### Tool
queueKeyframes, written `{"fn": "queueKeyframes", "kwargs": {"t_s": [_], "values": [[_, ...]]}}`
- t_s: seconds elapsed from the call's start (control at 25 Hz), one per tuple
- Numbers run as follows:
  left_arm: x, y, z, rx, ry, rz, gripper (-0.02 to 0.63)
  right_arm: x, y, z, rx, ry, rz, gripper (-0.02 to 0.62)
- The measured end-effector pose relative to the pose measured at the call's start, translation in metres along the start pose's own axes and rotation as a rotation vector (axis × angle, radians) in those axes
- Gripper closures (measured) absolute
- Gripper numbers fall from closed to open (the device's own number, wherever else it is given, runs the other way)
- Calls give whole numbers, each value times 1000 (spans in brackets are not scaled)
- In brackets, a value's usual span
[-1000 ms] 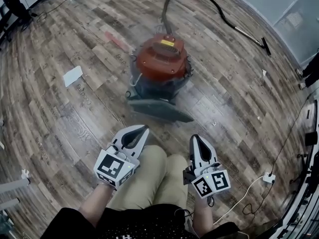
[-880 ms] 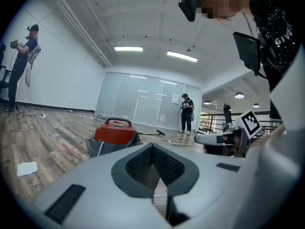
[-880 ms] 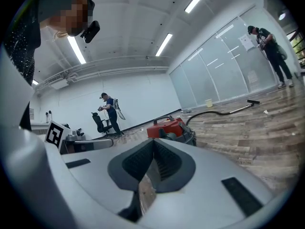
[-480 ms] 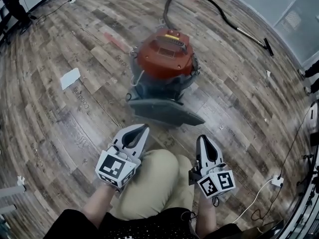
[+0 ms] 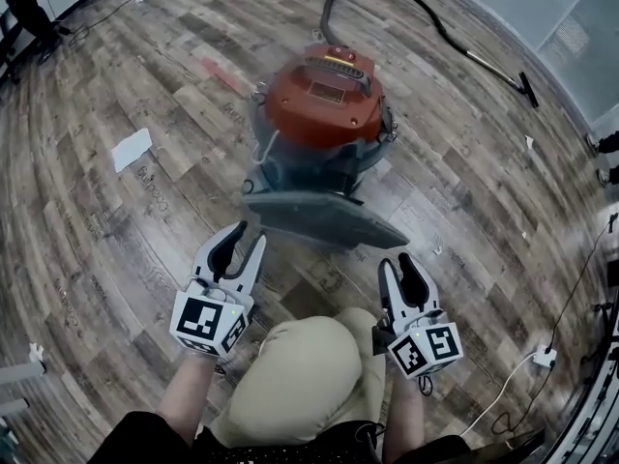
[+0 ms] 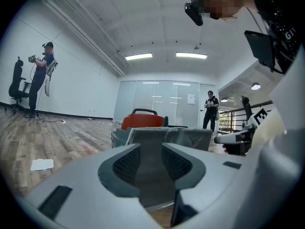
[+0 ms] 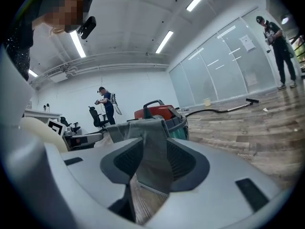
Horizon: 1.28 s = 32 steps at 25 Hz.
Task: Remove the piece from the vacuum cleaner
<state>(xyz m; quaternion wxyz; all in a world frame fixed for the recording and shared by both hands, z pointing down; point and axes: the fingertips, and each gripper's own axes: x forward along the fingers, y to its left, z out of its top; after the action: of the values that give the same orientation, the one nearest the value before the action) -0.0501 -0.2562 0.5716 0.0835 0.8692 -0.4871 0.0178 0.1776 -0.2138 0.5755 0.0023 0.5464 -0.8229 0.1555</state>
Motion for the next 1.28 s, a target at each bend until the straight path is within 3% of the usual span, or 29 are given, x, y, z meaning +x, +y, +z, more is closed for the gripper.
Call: {"fn": "queueKeyframes", "kwargs": {"t_s": [0.08,0.36,0.6,0.68,0.76,0.88,1.28], "values": [[6,8,-1,11,-7,-5,445,5,-3,-2,-14,13,-2,432],[26,34,9,42,-13,-6,434,19,-19,4,-34,22,-31,423],[39,25,9,76,1,-111,436,31,-10,15,-132,16,19,426],[39,23,7,69,7,-111,436,32,-8,14,-181,33,14,489],[37,24,4,57,14,-99,512,29,-5,12,-204,47,21,534],[29,21,0,60,21,-97,569,26,3,8,-219,52,47,565],[7,-3,-1,64,3,-128,586,12,24,5,-264,37,47,571]]}}
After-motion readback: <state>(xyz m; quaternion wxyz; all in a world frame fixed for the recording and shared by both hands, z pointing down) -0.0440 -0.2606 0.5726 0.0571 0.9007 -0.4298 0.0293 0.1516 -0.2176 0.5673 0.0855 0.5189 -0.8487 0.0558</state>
